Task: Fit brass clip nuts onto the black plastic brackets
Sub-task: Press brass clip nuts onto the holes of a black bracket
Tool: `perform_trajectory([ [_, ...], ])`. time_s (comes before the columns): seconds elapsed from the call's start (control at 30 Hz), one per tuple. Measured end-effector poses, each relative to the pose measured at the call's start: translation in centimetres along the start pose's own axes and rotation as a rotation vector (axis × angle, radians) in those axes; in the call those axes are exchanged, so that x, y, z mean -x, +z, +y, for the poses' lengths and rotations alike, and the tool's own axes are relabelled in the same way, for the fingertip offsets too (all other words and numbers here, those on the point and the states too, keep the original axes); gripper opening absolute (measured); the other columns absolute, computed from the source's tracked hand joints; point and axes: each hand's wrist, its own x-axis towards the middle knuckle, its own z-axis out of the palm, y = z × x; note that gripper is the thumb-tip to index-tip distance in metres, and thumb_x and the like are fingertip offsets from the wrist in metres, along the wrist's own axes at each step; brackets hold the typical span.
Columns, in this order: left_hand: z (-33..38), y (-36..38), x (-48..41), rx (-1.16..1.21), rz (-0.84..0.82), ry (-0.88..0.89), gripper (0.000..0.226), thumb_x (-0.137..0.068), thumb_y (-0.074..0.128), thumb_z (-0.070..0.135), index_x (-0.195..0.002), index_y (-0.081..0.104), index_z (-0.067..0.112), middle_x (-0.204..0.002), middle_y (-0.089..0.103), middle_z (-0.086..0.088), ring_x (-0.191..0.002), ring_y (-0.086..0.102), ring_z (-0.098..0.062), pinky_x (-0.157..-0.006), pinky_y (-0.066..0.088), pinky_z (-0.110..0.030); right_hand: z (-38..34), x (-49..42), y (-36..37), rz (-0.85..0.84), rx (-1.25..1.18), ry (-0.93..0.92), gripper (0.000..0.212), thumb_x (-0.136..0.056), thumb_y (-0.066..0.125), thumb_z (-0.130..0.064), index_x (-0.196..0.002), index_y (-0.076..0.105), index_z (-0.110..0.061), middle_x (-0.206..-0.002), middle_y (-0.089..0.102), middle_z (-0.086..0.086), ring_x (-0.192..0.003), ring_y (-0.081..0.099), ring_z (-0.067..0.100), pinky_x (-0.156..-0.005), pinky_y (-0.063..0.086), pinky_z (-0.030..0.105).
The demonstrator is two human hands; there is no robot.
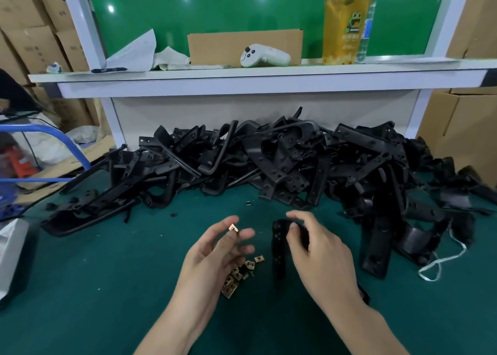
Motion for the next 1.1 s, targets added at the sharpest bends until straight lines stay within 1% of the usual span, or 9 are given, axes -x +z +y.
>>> perform_trajectory([
  [0.1,0.1,0.0,-0.1,0.022,0.008,-0.005,0.036,-0.09,0.062,0.025,-0.124,0.065,0.012,-0.115,0.073,-0.017,-0.091,0.072,-0.025,-0.084,0.05,-0.037,-0.3,0.1,-0.2,0.051,0.021,-0.05,0.033,-0.097,0.052,-0.035,-0.128,0.061,-0.028,-0.092,0.062,-0.017,-0.05,0.048,0.005,-0.043,0.041,0.02],
  [0.33,0.6,0.2,-0.1,0.132,-0.002,-0.001,0.016,-0.091,0.06,0.021,-0.106,0.06,0.014,-0.115,0.074,-0.015,-0.09,0.074,-0.023,-0.072,0.06,-0.028,-0.1,0.0,-0.2,0.299,-0.1,-0.246,0.027,-0.098,0.06,-0.028,-0.124,0.063,-0.02,-0.094,0.044,-0.013,-0.076,0.05,0.011,-0.062,0.046,0.021],
  [0.43,0.6,0.1,-0.1,0.162,-0.008,-0.016,0.014,-0.09,0.061,0.021,-0.103,0.06,0.016,-0.113,0.074,-0.015,-0.088,0.074,-0.022,-0.071,0.06,-0.028,-0.2,0.4,0.2,0.253,-0.14,-0.216,0.039,-0.088,0.068,-0.017,-0.125,0.056,-0.024,-0.093,0.036,-0.015,-0.083,0.045,0.008,-0.076,0.042,0.014],
  [0.57,0.7,0.2,-0.1,0.214,0.001,-0.057,0.011,-0.087,0.065,0.027,-0.093,0.074,0.022,-0.089,0.068,0.0,-0.071,0.062,-0.013,-0.07,0.056,-0.027,-0.1,0.9,0.7,0.156,-0.155,-0.159,0.061,-0.085,0.066,-0.015,-0.143,0.046,-0.023,-0.092,0.028,-0.019,-0.079,0.04,0.006,-0.068,0.036,0.013],
  [0.67,0.9,0.1,-0.3,0.279,0.051,-0.108,0.014,-0.085,0.066,0.03,-0.086,0.078,0.022,-0.079,0.061,0.003,-0.065,0.057,-0.01,-0.07,0.052,-0.027,0.0,1.4,1.0,0.105,-0.17,-0.183,0.047,-0.085,0.07,-0.015,-0.129,0.058,-0.027,-0.099,0.036,-0.013,-0.081,0.047,0.007,-0.069,0.039,0.015],
  [0.77,1.0,0.0,-0.4,0.335,0.077,-0.15,0.014,-0.086,0.066,0.028,-0.086,0.077,0.02,-0.077,0.061,0.004,-0.063,0.057,-0.009,-0.064,0.054,-0.025,-0.4,1.5,0.9,0.058,-0.215,-0.14,0.029,-0.09,0.057,-0.028,-0.118,0.054,-0.031,-0.113,0.04,-0.013,-0.09,0.054,0.006,-0.069,0.044,0.012],
  [0.87,1.1,-0.2,-0.6,0.384,0.096,-0.189,0.014,-0.087,0.066,0.026,-0.095,0.072,0.016,-0.077,0.061,0.004,-0.06,0.058,-0.009,-0.06,0.056,-0.024,-0.7,1.6,1.3,0.016,-0.173,-0.108,0.035,-0.095,0.049,-0.034,-0.129,0.046,-0.029,-0.131,0.046,-0.009,-0.114,0.053,0.009,-0.088,0.052,0.029],
  [0.97,1.1,-0.2,-0.6,0.398,0.11,-0.206,0.015,-0.087,0.066,0.025,-0.098,0.069,0.015,-0.075,0.061,0.004,-0.059,0.058,-0.009,-0.059,0.055,-0.024,-0.8,1.6,1.5,-0.017,-0.13,-0.062,0.043,-0.098,0.041,-0.039,-0.138,0.043,-0.025,-0.142,0.048,0.0,-0.13,0.04,0.01,-0.107,0.045,0.049],
  [1.1,1.1,-0.1,-0.6,0.386,0.114,-0.212,0.017,-0.086,0.066,0.026,-0.099,0.068,0.016,-0.074,0.06,0.005,-0.06,0.058,-0.009,-0.063,0.053,-0.025,-0.6,1.7,1.4,-0.104,-0.135,-0.006,0.041,-0.096,0.039,-0.048,-0.136,0.036,-0.038,-0.152,0.035,-0.004,-0.12,0.054,0.017,-0.094,0.049,0.031],
])
